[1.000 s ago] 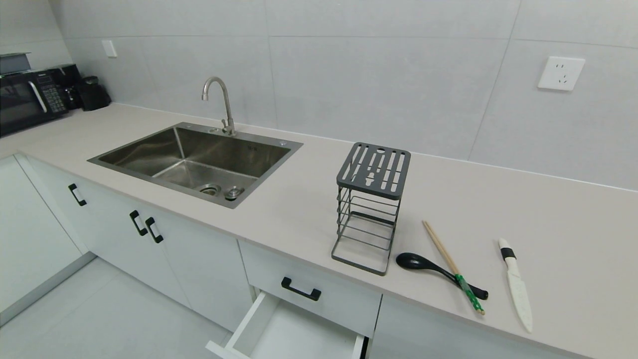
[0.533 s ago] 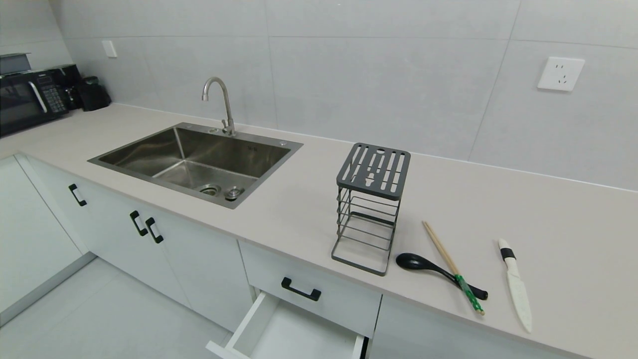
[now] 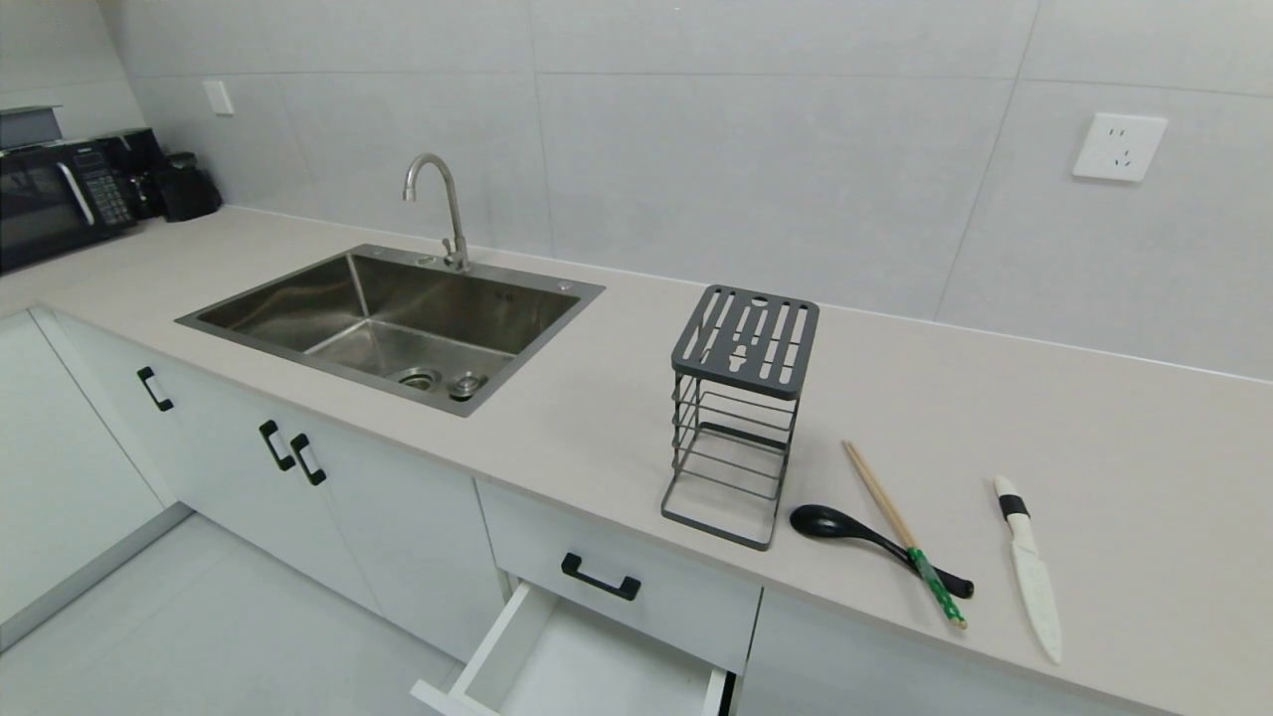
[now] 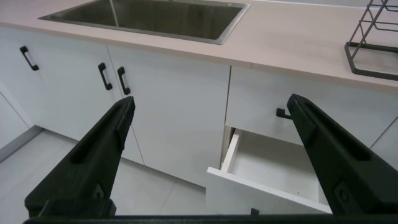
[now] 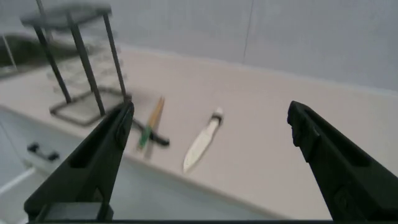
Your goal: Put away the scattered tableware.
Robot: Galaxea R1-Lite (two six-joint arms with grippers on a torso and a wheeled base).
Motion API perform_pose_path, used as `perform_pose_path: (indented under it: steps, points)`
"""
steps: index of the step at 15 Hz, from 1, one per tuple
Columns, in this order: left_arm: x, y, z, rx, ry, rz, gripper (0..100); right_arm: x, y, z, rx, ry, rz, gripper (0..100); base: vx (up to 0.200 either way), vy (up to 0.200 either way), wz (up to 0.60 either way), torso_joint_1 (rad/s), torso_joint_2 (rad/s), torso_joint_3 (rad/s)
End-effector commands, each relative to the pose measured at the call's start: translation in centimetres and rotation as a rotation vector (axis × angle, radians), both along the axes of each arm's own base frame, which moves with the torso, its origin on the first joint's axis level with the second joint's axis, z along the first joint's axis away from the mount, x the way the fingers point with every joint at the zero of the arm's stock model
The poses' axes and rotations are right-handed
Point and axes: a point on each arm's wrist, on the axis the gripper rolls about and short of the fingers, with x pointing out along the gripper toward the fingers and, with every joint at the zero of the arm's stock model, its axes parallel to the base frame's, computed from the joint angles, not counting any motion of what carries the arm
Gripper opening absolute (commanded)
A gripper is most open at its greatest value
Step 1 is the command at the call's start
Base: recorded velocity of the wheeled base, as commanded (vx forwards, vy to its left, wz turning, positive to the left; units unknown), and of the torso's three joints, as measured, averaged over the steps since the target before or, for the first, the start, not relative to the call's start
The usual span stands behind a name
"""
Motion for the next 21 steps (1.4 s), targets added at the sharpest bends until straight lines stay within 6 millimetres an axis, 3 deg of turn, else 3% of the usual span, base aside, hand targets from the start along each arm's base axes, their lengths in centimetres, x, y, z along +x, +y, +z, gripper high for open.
perform_pose_path:
  steps: [1, 2, 4, 7, 11, 17, 19, 21]
  points:
    - [0.0, 0.0, 0.0, 0.0, 0.001, 0.0, 100, -0.9, 0.3, 7.4, -0.012, -0.173, 0.004, 100, 0.0, 0.0, 0.0, 0.0, 0.0, 0.0]
    - [0.0, 0.0, 0.0, 0.0, 0.001, 0.0, 100, -0.7, 0.3, 7.7, -0.018, -0.162, 0.04, 100, 0.0, 0.0, 0.0, 0.0, 0.0, 0.0]
    - [0.0, 0.0, 0.0, 0.0, 0.001, 0.0, 100, 1.8, 0.6, 7.5, -0.016, 0.023, 0.218, 100, 0.0, 0.0, 0.0, 0.0, 0.0, 0.0]
    - [0.0, 0.0, 0.0, 0.0, 0.001, 0.0, 100, 4.1, 0.8, 6.8, 0.015, 0.237, 0.388, 100, 0.0, 0.0, 0.0, 0.0, 0.0, 0.0]
    - [0.0, 0.0, 0.0, 0.0, 0.001, 0.0, 100, 7.2, 1.2, 6.8, 0.034, 0.46, 0.494, 100, 0.0, 0.0, 0.0, 0.0, 0.0, 0.0]
    - [0.0, 0.0, 0.0, 0.0, 0.001, 0.0, 100, 10.5, 3.1, 5.6, -0.054, 0.721, 0.513, 100, 0.0, 0.0, 0.0, 0.0, 0.0, 0.0]
    - [0.0, 0.0, 0.0, 0.0, 0.001, 0.0, 100, 13.4, 4.4, 5.0, -0.015, 0.864, 0.498, 100, 0.0, 0.0, 0.0, 0.0, 0.0, 0.0]
    - [0.0, 0.0, 0.0, 0.0, 0.001, 0.0, 100, 15.0, 5.2, 5.0, 0.039, 0.93, 0.482, 100, 0.0, 0.0, 0.0, 0.0, 0.0, 0.0]
